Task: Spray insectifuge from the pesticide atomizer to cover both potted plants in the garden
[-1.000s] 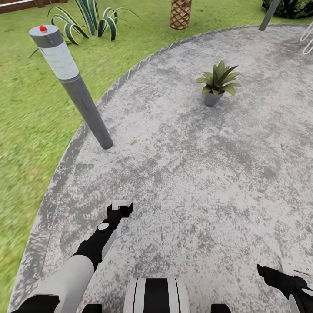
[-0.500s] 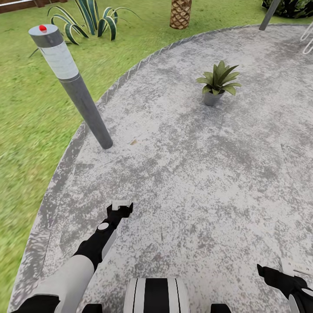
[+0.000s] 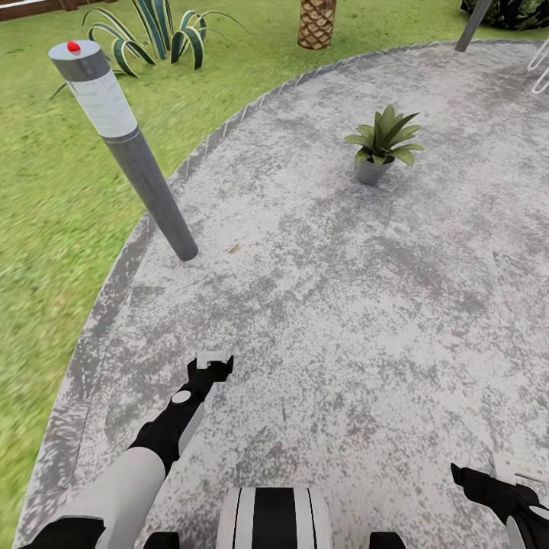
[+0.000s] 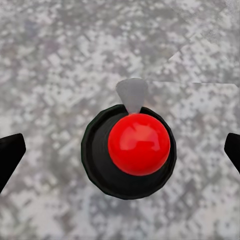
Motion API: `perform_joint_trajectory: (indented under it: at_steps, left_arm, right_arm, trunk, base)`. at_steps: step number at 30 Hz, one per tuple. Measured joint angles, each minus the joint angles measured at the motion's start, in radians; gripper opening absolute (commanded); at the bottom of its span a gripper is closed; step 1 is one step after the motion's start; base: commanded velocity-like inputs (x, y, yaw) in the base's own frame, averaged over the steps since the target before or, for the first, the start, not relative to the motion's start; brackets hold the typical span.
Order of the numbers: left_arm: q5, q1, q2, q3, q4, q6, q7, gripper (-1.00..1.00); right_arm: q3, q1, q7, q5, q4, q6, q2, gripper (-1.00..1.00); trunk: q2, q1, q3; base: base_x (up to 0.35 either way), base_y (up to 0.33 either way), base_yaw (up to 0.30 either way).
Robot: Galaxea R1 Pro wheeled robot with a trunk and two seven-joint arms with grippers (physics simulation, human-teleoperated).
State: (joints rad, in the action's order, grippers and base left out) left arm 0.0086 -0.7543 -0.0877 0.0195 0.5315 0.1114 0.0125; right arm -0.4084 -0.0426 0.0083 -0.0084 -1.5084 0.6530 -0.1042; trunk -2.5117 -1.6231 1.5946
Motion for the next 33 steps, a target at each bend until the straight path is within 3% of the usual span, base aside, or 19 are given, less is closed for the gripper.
perform_joint_trajectory:
  at_steps: [6, 7, 33]
  left_arm:
    - [0.001, 0.000, 0.000, -0.001, 0.000, 0.000, 0.000, 1.00]
    - [0.002, 0.000, 0.000, -0.001, 0.000, 0.000, 0.000, -1.00]
    - [0.003, 0.000, 0.000, -0.003, -0.001, 0.000, 0.000, -1.00]
  right_arm:
    - [0.000, 0.000, 0.000, 0.000, 0.000, 0.000, 0.000, 1.00]
    - [0.000, 0.000, 0.000, 0.000, 0.000, 0.000, 0.000, 1.00]
    - [0.000, 0.000, 0.000, 0.000, 0.000, 0.000, 0.000, 1.00]
  trunk:
    - [0.000, 0.000, 0.000]
    - [0.000, 0.000, 0.000]
    - [0.000, 0.000, 0.000]
  base:
    - [0.000, 0.000, 0.000]
    - [0.000, 0.000, 0.000]
    - [0.000, 0.000, 0.000]
